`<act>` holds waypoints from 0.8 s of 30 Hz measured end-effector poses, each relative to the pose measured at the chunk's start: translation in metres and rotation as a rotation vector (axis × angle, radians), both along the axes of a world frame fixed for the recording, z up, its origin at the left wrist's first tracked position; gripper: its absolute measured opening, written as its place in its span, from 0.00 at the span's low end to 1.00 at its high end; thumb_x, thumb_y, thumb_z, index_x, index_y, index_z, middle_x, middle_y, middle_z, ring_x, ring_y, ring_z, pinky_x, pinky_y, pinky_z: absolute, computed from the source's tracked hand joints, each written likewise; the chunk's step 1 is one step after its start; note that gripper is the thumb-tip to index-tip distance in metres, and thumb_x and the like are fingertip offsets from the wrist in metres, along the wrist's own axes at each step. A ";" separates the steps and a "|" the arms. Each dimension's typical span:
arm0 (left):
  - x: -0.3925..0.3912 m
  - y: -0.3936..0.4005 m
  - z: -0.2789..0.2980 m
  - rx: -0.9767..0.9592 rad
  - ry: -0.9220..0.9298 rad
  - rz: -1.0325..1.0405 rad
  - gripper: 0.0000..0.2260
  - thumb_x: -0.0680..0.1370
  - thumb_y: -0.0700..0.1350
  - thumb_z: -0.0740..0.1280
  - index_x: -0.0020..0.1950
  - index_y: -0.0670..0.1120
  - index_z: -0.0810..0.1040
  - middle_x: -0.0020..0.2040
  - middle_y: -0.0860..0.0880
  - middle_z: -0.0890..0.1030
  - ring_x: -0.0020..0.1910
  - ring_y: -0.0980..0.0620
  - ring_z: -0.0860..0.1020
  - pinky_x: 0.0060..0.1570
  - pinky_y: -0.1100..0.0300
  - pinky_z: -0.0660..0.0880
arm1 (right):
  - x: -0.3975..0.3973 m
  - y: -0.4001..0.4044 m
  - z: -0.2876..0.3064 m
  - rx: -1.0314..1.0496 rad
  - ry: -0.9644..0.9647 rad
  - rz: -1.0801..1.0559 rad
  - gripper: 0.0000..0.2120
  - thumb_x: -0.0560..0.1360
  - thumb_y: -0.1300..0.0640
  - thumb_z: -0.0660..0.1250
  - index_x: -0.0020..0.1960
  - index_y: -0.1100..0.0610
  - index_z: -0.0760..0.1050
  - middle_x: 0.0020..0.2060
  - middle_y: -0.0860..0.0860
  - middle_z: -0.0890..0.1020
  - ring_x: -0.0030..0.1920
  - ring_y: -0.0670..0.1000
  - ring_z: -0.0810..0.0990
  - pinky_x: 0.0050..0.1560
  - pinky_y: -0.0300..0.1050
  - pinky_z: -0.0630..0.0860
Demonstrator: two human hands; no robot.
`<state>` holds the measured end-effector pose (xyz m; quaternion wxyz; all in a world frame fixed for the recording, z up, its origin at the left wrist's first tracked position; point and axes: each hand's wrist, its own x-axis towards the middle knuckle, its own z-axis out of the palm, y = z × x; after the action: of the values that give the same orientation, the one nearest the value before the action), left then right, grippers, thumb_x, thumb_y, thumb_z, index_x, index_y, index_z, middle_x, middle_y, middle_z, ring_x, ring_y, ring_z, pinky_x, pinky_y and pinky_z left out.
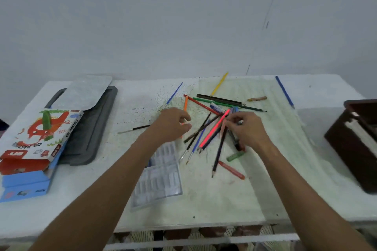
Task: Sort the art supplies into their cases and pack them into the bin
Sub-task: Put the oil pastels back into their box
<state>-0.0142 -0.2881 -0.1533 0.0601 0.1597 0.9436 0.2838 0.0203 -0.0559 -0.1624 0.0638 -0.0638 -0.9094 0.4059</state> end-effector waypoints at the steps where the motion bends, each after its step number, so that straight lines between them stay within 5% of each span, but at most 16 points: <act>1: -0.010 0.013 0.000 0.008 0.004 -0.019 0.12 0.76 0.48 0.69 0.57 0.46 0.80 0.49 0.48 0.79 0.45 0.55 0.75 0.46 0.64 0.67 | -0.003 0.012 -0.001 0.004 -0.004 -0.034 0.04 0.72 0.58 0.72 0.46 0.57 0.83 0.41 0.50 0.83 0.39 0.45 0.77 0.35 0.26 0.67; 4: -0.043 0.047 -0.002 -0.018 0.041 -0.067 0.13 0.77 0.47 0.67 0.59 0.44 0.80 0.53 0.46 0.80 0.52 0.50 0.78 0.48 0.65 0.67 | -0.017 0.038 -0.003 0.039 -0.025 -0.021 0.08 0.72 0.61 0.72 0.51 0.59 0.82 0.46 0.52 0.83 0.41 0.48 0.79 0.42 0.32 0.68; 7: -0.070 0.075 -0.003 -0.137 0.070 -0.164 0.14 0.79 0.44 0.64 0.64 0.44 0.78 0.57 0.44 0.80 0.54 0.47 0.77 0.51 0.62 0.68 | -0.034 0.049 -0.002 0.089 -0.037 0.145 0.20 0.71 0.63 0.71 0.63 0.55 0.76 0.47 0.48 0.81 0.34 0.47 0.77 0.36 0.30 0.69; 11: -0.092 0.094 -0.011 -0.229 0.025 -0.269 0.15 0.81 0.42 0.60 0.67 0.46 0.76 0.44 0.47 0.70 0.36 0.50 0.73 0.40 0.59 0.67 | -0.055 0.058 -0.006 0.142 -0.091 0.349 0.35 0.70 0.65 0.71 0.73 0.49 0.64 0.55 0.43 0.82 0.42 0.49 0.75 0.39 0.26 0.69; 16: -0.103 0.101 -0.019 -0.308 -0.020 -0.290 0.11 0.81 0.46 0.62 0.62 0.49 0.78 0.51 0.47 0.67 0.44 0.47 0.74 0.45 0.57 0.69 | -0.065 0.063 -0.009 0.225 -0.125 0.472 0.35 0.71 0.62 0.72 0.74 0.50 0.62 0.55 0.43 0.82 0.47 0.52 0.77 0.43 0.36 0.69; 20: -0.106 0.095 -0.018 -0.268 -0.044 -0.257 0.08 0.77 0.47 0.69 0.55 0.49 0.78 0.51 0.50 0.68 0.49 0.52 0.71 0.50 0.59 0.68 | -0.072 0.063 -0.009 0.324 -0.135 0.538 0.32 0.73 0.59 0.72 0.73 0.49 0.63 0.55 0.43 0.80 0.52 0.48 0.67 0.50 0.41 0.64; 24: -0.095 0.085 -0.013 -0.123 -0.032 -0.190 0.06 0.76 0.47 0.70 0.52 0.49 0.80 0.50 0.52 0.77 0.44 0.56 0.73 0.46 0.63 0.67 | -0.077 0.058 0.000 0.444 -0.110 0.623 0.29 0.73 0.60 0.72 0.71 0.50 0.67 0.49 0.43 0.81 0.51 0.46 0.66 0.49 0.43 0.66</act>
<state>-0.1089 -0.2034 -0.1665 0.1113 0.2399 0.9388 0.2208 -0.0564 0.0022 -0.1626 -0.0993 0.2093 -0.9530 0.1952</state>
